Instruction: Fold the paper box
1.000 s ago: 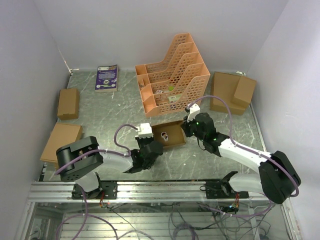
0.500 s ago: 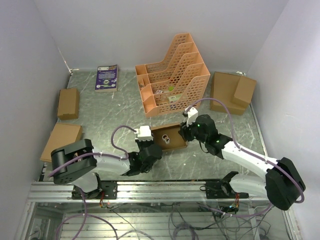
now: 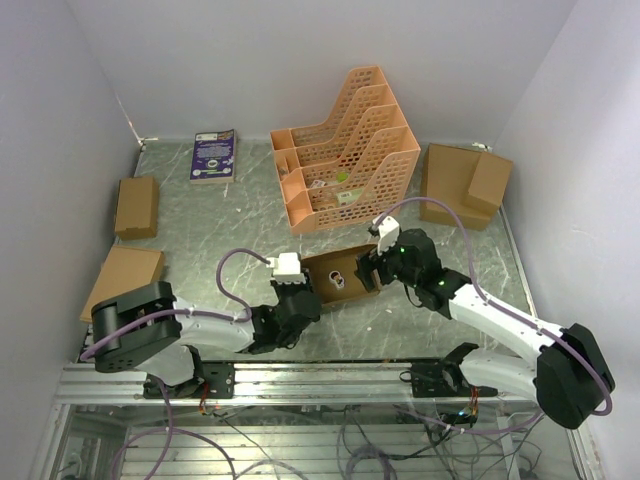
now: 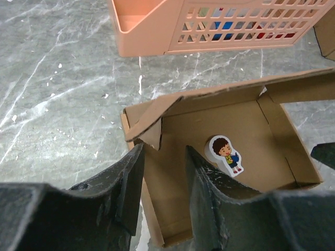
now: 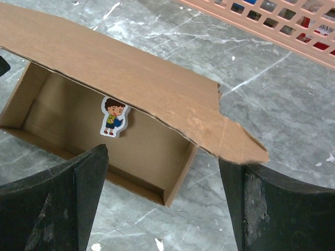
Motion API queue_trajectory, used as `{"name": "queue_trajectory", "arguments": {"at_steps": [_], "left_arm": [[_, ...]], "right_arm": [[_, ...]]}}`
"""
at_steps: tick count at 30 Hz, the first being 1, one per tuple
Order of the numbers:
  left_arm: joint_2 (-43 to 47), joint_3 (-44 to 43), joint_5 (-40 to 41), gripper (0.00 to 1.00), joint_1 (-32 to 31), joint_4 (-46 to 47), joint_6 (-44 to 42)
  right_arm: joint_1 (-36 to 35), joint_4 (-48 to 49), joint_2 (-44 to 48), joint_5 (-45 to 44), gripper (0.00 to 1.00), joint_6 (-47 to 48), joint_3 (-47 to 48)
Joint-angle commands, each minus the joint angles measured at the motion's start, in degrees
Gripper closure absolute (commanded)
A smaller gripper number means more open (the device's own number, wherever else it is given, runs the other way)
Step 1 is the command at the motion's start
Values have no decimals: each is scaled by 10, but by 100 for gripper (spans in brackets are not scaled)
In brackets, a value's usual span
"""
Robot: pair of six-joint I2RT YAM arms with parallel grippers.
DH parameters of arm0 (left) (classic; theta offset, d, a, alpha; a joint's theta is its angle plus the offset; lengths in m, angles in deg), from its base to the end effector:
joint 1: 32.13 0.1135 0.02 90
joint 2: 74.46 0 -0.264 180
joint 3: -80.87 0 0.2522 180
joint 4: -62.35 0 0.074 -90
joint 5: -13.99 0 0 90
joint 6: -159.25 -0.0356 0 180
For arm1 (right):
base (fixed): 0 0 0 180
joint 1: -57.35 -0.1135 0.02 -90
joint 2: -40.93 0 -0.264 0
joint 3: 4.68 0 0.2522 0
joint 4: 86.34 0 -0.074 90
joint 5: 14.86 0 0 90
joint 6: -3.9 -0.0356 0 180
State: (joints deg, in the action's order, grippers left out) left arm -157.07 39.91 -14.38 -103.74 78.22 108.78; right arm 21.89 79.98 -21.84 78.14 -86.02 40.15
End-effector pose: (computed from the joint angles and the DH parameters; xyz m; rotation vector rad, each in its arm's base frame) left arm 0.1106 -0.2334 0.1682 -0.1398 1.7835 -0.3022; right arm 0.1882 0.1364 0.2131 -0.6863 2.0383 0.4187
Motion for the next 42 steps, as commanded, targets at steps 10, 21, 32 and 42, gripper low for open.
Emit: {"name": "queue_trajectory", "arguments": {"at_steps": [10, 21, 32, 42], "left_arm": [[89, 45, -79, 35, -10, 3, -46], [303, 12, -243, 35, -12, -190, -140], [362, -138, -358, 18, 114, -383, -193], [314, -109, -806, 17, 434, -258, -166]], "right_arm": [[40, -23, 18, 112, 5, 35, 3], [60, -23, -1, 133, 6, 33, 2], [164, -99, 28, 351, 16, 163, 48], [334, -467, -226, 628, 20, 506, 368]]}}
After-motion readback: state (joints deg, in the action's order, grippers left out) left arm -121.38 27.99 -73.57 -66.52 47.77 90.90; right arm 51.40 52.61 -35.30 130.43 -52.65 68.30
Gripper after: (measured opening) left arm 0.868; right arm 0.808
